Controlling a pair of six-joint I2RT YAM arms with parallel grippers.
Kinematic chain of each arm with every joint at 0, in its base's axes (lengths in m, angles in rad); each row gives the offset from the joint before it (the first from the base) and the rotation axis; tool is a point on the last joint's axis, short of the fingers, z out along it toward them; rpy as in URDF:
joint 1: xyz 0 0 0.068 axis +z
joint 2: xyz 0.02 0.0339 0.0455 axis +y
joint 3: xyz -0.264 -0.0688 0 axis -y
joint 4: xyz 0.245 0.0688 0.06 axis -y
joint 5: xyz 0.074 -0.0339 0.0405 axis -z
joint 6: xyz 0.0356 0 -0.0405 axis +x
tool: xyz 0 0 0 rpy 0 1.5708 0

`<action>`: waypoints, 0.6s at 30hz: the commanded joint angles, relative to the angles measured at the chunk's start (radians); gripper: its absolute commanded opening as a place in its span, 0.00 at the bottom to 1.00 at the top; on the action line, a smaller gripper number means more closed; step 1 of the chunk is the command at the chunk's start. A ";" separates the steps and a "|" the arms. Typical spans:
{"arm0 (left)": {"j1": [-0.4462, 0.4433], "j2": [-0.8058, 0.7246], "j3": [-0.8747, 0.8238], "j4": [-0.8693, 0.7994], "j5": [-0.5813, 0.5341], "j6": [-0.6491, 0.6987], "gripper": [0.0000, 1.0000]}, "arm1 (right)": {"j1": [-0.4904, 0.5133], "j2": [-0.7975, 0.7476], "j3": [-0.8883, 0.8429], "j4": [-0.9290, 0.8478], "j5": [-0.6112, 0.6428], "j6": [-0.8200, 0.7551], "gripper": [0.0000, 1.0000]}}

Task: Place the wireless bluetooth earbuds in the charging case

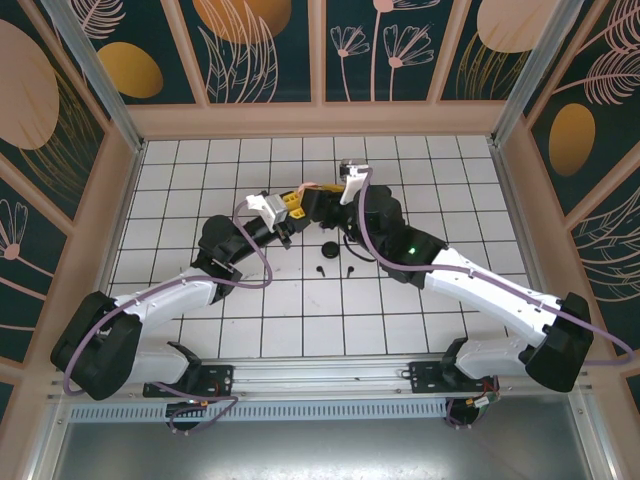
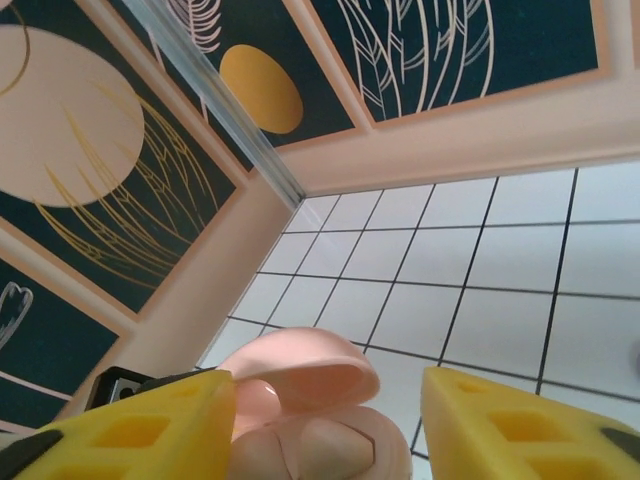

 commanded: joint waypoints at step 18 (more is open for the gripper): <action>-0.011 -0.025 -0.032 -0.070 0.076 -0.004 0.00 | -0.237 0.120 0.413 -0.508 -0.324 0.030 0.23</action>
